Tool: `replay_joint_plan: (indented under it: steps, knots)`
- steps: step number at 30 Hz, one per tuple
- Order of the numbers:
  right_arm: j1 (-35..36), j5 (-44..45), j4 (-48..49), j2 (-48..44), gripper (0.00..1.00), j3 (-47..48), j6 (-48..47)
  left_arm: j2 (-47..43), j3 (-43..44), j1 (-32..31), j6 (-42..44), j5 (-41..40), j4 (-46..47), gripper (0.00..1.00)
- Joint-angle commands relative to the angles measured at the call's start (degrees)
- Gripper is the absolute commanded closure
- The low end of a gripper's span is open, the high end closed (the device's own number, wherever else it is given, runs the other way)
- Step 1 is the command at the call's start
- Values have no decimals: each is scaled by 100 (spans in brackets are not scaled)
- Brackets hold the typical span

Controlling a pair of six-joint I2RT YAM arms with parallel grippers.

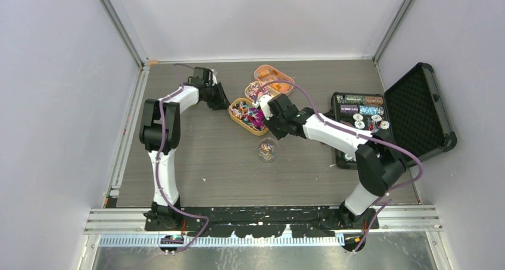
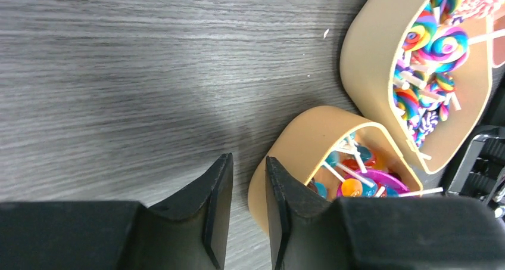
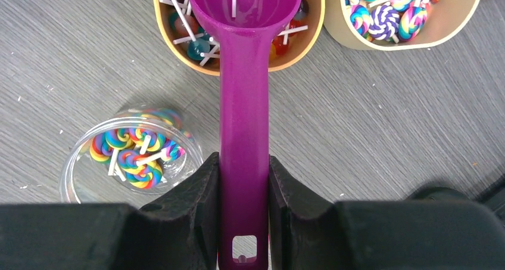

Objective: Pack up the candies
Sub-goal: Scoop the fake candies from the storage box, then place the fake candies in the packing bottle.

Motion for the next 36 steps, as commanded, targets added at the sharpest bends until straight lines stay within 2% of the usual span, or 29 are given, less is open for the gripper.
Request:
replay_joint_plan:
  steps: [1, 3, 9, 14, 15, 17, 18, 27, 31, 36]
  knots:
    - [-28, -97, 727, -612, 100, -172, 56, -578, 289, 59, 67, -86, -232, 70]
    - [-49, -114, 818, -791, 100, -295, 37, -715, 320, 92, 107, -116, -334, 66]
    - [-69, -206, 865, -1323, 100, -596, -45, -1271, 375, 173, 289, -295, -811, 48]
    - [-76, -239, 619, -1935, 100, -753, -70, -1934, 314, 178, 604, -395, -1372, 38]
    - [-76, -255, 565, -2080, 100, -786, -79, -2100, 256, 175, 668, -390, -1454, 31]
    - [-70, -276, 446, -2369, 99, -845, -77, -2450, 73, 177, 760, -391, -1564, 9]
    - [-77, -280, 355, -2498, 100, -868, -86, -2633, -30, 178, 795, -392, -1611, 1]
    - [-71, -442, -848, -3795, 99, -905, -323, -4468, -1493, 102, 1159, -72, -2132, 0]
    - [-78, -616, -1582, -4300, 99, -831, -354, -5344, -2334, 91, 1438, -328, -2284, 0]
    - [-64, -374, -2410, -4543, 100, -873, -541, -6055, -3090, 90, 1697, -489, -2205, 0]
